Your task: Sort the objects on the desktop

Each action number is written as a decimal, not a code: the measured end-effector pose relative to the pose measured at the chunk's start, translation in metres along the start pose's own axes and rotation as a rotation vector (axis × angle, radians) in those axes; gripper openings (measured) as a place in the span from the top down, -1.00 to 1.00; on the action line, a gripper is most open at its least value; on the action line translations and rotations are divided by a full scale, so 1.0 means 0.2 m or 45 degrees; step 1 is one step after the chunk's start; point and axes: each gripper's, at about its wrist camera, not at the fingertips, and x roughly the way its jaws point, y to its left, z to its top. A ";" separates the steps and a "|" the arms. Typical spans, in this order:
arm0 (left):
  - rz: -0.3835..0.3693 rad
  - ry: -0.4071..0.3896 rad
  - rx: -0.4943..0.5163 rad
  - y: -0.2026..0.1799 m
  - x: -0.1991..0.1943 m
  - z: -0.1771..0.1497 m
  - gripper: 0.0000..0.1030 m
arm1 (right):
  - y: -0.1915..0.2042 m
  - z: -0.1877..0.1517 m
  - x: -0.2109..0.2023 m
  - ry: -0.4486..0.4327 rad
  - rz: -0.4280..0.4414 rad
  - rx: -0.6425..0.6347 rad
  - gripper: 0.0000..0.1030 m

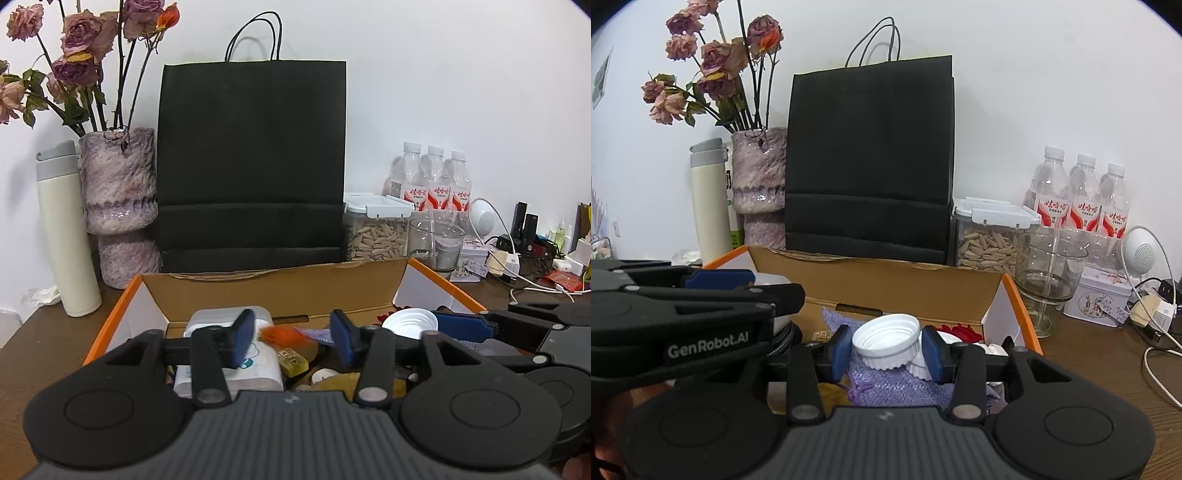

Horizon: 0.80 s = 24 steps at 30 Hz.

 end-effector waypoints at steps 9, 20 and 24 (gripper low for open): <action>0.031 -0.042 -0.053 0.02 -0.04 0.01 -1.00 | 0.00 0.00 -0.02 -0.044 -0.027 0.012 -0.82; 0.063 -0.133 -0.118 0.05 -0.10 0.03 -1.00 | -0.01 0.01 -0.05 -0.073 -0.055 0.024 -1.00; 0.077 -0.146 -0.117 0.06 -0.14 0.02 -1.00 | 0.00 0.01 -0.07 -0.090 -0.053 0.028 -1.00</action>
